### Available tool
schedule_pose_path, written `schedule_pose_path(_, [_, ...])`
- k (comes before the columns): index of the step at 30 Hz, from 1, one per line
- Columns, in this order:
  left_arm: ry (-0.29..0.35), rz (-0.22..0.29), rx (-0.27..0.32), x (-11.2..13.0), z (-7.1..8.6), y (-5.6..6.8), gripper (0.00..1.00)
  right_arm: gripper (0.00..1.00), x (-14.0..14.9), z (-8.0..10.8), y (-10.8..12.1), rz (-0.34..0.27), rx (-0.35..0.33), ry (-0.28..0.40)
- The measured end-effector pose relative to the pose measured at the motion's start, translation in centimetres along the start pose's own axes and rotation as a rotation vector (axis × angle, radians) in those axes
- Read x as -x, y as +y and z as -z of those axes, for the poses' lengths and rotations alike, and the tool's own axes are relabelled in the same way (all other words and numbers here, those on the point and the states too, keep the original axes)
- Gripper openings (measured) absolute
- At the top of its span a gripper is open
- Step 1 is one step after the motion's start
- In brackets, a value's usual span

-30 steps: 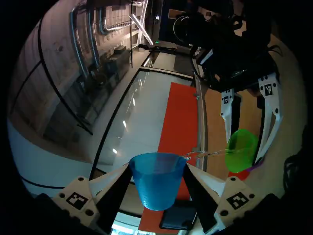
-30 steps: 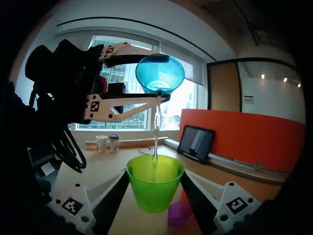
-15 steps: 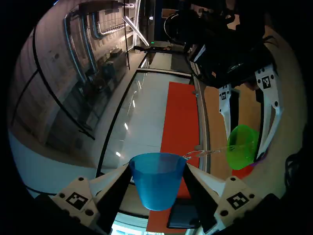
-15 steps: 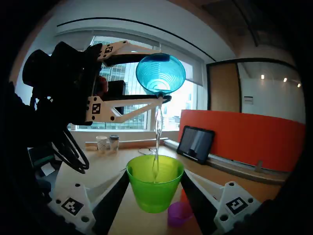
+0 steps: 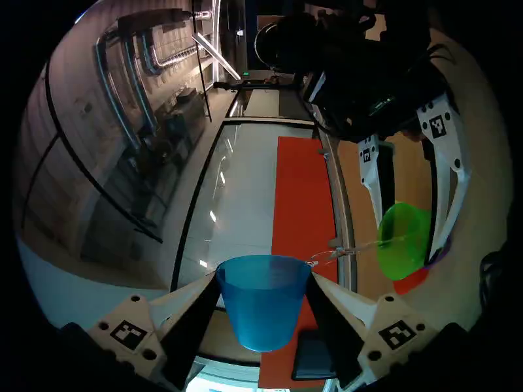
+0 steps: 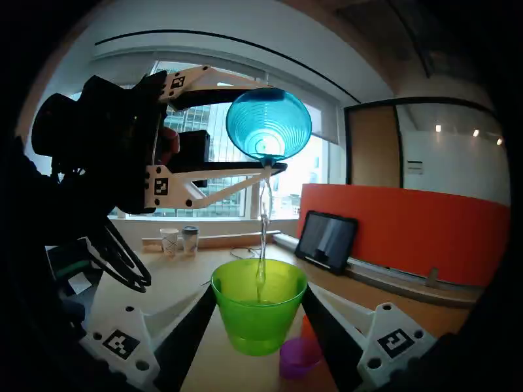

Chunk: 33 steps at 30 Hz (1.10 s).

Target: Pour water

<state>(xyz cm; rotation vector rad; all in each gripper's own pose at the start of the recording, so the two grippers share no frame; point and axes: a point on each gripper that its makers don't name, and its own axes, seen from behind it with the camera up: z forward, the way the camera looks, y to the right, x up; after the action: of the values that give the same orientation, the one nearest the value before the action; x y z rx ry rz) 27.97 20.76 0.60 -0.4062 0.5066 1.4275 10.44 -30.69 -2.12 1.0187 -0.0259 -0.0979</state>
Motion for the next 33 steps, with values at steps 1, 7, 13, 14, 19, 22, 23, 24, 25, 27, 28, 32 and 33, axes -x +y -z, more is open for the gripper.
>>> schedule_pose_path(1, [0.002, -0.006, -0.001, -0.1, 0.0, 0.0, 0.87, 0.91, 0.0, 0.0, 0.0, -0.001, 0.0, 0.0])
schedule_pose_path(7, [0.006, -0.044, -0.01, -0.4, 0.0, -0.3, 0.87, 0.91, -0.1, 0.0, 0.0, -0.001, 0.001, 0.001])
schedule_pose_path(13, [0.009, -0.081, -0.022, -0.6, -0.1, -0.5, 0.87, 0.91, -0.1, 0.2, 0.1, -0.002, 0.004, 0.005])
schedule_pose_path(14, [0.009, -0.087, -0.024, -0.7, 0.0, -0.5, 0.87, 0.91, -0.1, 0.2, 0.2, -0.003, 0.004, 0.005])
schedule_pose_path(19, [0.013, -0.113, -0.031, -0.9, 0.0, -0.2, 0.87, 0.91, 0.0, 0.2, 0.3, -0.004, 0.005, 0.006])
schedule_pose_path(22, [0.015, -0.126, -0.034, -1.0, 0.0, 0.0, 0.87, 0.91, 0.0, 0.2, 0.3, -0.005, 0.006, 0.007])
schedule_pose_path(23, [0.015, -0.13, -0.035, -1.0, 0.0, 0.0, 0.87, 0.91, 0.0, 0.2, 0.3, -0.005, 0.006, 0.007])
schedule_pose_path(24, [0.017, -0.134, -0.036, -1.0, 0.0, 0.0, 0.87, 0.91, 0.0, 0.2, 0.3, -0.005, 0.007, 0.008])
schedule_pose_path(25, [0.018, -0.138, -0.038, -1.1, 0.0, -0.1, 0.87, 0.91, 0.0, 0.2, 0.3, -0.005, 0.007, 0.008])
schedule_pose_path(27, [0.021, -0.146, -0.043, -1.2, 0.0, -0.2, 0.87, 0.91, -0.1, 0.2, 0.3, -0.005, 0.007, 0.009])
schedule_pose_path(28, [0.023, -0.151, -0.046, -1.2, 0.0, -0.3, 0.87, 0.91, -0.1, 0.2, 0.3, -0.005, 0.007, 0.009])
schedule_pose_path(32, [0.025, -0.163, -0.053, -1.3, 0.0, -0.3, 0.87, 0.91, -0.2, 0.2, 0.3, -0.005, 0.009, 0.01])
schedule_pose_path(33, [0.025, -0.164, -0.053, -1.3, 0.0, -0.3, 0.87, 0.91, -0.2, 0.2, 0.3, -0.006, 0.009, 0.01])
